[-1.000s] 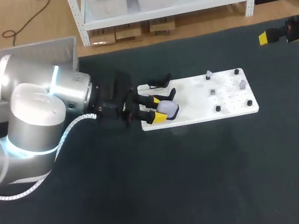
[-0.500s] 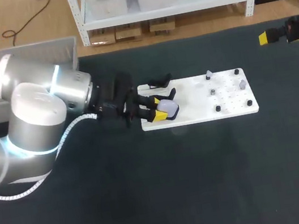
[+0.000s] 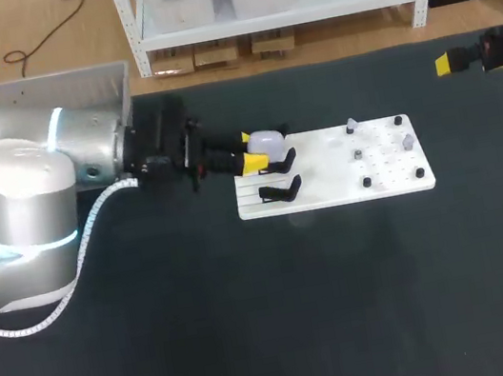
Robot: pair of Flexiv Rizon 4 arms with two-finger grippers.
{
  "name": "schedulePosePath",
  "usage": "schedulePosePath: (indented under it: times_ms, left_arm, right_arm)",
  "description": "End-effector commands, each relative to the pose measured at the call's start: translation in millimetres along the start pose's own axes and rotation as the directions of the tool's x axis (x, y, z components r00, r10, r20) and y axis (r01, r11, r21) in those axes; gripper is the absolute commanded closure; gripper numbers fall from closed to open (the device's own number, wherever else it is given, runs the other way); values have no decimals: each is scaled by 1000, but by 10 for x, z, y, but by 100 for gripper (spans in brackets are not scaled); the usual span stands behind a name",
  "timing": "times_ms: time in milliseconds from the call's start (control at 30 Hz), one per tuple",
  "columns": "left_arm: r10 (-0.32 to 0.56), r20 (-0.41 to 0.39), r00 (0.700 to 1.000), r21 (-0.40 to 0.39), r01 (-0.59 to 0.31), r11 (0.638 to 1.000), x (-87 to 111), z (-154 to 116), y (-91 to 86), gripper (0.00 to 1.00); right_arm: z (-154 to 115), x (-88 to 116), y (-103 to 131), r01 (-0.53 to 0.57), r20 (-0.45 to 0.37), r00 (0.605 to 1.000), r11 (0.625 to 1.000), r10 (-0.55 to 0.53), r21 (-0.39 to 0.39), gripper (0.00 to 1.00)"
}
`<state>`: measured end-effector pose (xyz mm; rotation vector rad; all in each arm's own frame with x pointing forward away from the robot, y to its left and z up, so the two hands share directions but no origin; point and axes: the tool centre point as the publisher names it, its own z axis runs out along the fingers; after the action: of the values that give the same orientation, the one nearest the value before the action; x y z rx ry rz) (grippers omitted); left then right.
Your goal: Pick up each earbud case from the left stands, insert the matching earbuds, close the lid, and place the case in the box.
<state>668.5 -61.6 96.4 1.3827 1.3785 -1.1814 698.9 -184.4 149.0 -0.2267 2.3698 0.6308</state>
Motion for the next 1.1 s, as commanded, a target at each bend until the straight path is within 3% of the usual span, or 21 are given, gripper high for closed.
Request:
schedulePosePath:
  times_ms: [33, 267, 1100]
  left_arm:
    - [16, 60, 998, -48, -13, 999, -106, -111, -136, 100]
    - [41, 111, 993, -52, -36, 998, -259, -165, -203, 100]
    - [41, 111, 993, -52, -36, 998, -259, -165, -203, 100]
  right_arm:
    - [-1, -2, -1, 0, -1, 1000, 1000, 0, -1, 0]
    - [-1, -2, -1, 0, -1, 1000, 1000, 0, -1, 0]
    - [-1, -2, -1, 0, -1, 1000, 1000, 0, -1, 0]
